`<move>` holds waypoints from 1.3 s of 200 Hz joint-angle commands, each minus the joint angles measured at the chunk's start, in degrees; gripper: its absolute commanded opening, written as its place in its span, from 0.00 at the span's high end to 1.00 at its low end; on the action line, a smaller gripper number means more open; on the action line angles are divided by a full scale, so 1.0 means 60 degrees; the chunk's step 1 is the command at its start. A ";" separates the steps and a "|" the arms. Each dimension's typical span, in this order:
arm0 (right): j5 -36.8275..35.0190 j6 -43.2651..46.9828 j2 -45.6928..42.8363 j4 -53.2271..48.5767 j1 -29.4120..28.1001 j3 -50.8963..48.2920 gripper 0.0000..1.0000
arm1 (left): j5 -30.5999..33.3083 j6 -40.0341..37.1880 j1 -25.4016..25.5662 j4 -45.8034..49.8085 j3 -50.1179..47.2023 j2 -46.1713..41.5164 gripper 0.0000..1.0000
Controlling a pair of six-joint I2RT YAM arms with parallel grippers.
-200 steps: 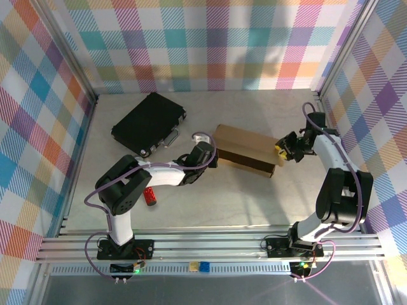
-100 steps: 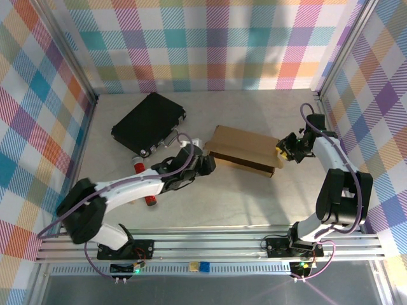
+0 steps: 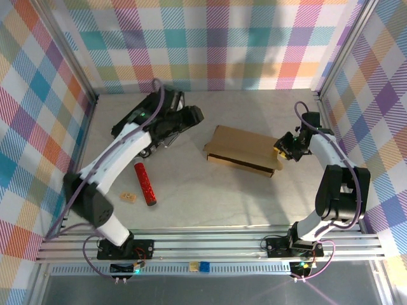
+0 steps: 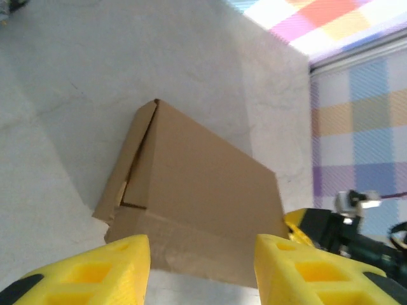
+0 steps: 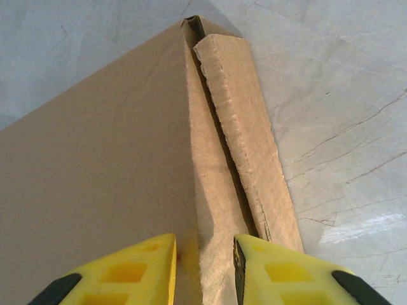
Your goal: Fold the paper box
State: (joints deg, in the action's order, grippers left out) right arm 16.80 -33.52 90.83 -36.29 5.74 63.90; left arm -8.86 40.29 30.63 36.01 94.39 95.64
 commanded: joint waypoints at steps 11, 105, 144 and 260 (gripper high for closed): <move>-0.0141 0.0355 0.0246 -0.0337 -0.0093 0.0410 0.69 | -0.1114 -0.1171 0.0022 0.1023 0.0595 0.1997 0.55; -0.0188 0.0855 0.0772 -0.0391 -0.0109 -0.0059 0.70 | -0.1367 -0.1398 0.0529 -0.0406 -0.0989 0.3194 0.58; -0.0281 0.1026 0.0979 -0.0280 -0.0107 -0.0388 0.70 | -0.0978 -0.1470 0.0648 -0.0669 -0.1745 0.3168 0.59; -0.0443 0.1091 0.0211 -0.0858 -0.0107 0.0000 0.63 | -0.0347 -0.1810 0.0468 -0.0303 -0.1153 0.1874 0.58</move>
State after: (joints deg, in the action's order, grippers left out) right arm 14.33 -27.55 93.60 -39.35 5.54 62.37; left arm -11.27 31.22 34.63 32.86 85.45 108.99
